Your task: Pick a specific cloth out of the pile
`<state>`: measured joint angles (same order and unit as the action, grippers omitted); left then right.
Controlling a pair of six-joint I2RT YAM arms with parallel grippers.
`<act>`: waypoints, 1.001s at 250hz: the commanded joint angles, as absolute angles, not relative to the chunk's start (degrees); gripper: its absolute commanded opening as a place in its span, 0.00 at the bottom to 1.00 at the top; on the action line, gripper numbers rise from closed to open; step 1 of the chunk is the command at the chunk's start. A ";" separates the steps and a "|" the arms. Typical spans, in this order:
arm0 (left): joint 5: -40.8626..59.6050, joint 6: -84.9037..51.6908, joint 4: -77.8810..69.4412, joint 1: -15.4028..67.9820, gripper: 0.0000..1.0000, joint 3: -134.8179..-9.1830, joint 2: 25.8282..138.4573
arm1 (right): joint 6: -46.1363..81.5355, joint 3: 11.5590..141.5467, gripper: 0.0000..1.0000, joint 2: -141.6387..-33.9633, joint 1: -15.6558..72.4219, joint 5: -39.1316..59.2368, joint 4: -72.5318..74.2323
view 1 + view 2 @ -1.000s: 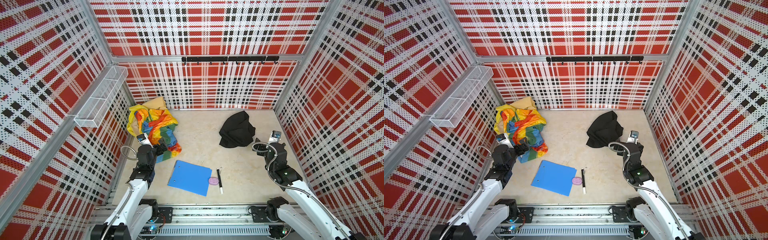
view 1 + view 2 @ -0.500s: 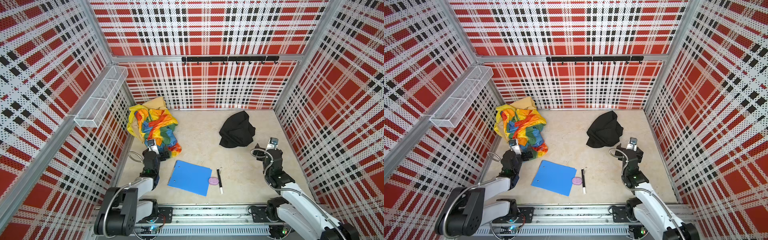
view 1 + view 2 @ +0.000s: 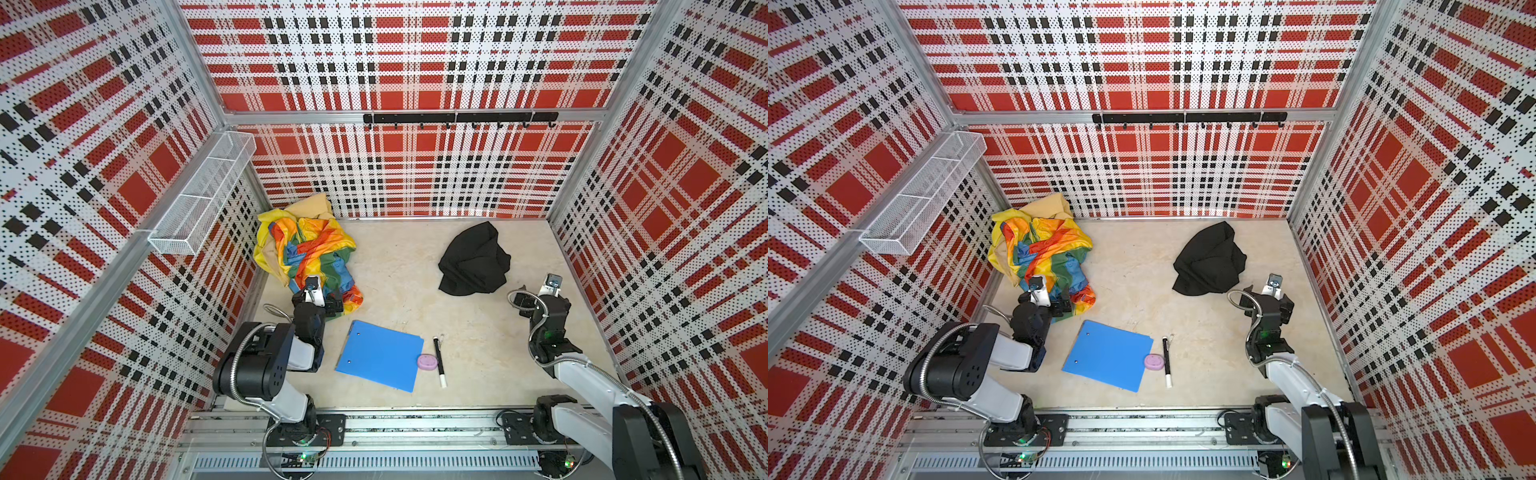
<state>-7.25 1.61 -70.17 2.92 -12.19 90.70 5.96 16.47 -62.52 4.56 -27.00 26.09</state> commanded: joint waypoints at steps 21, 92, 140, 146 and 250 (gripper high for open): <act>-3.91 0.61 -65.88 0.97 0.99 -17.64 90.36 | 2.01 14.98 1.00 -70.24 3.70 -27.12 42.46; -2.18 -0.45 -65.74 -0.27 0.99 -17.58 90.18 | -0.95 16.00 1.00 -77.39 2.98 -24.75 53.59; -2.20 -0.45 -65.74 -0.27 0.99 -17.58 90.18 | -1.00 19.01 1.00 -80.73 2.42 -22.01 52.97; -2.20 -0.45 -65.74 -0.36 0.99 -17.58 90.18 | -1.05 19.13 1.00 -81.00 2.31 -21.49 53.08; -2.22 -0.48 -65.70 -0.18 0.99 -17.58 90.18 | -0.98 14.62 1.00 -89.61 2.64 -17.42 71.80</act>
<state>-2.76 0.01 -64.88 -0.19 -17.17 90.70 -0.67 14.15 -89.25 2.55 -17.58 63.35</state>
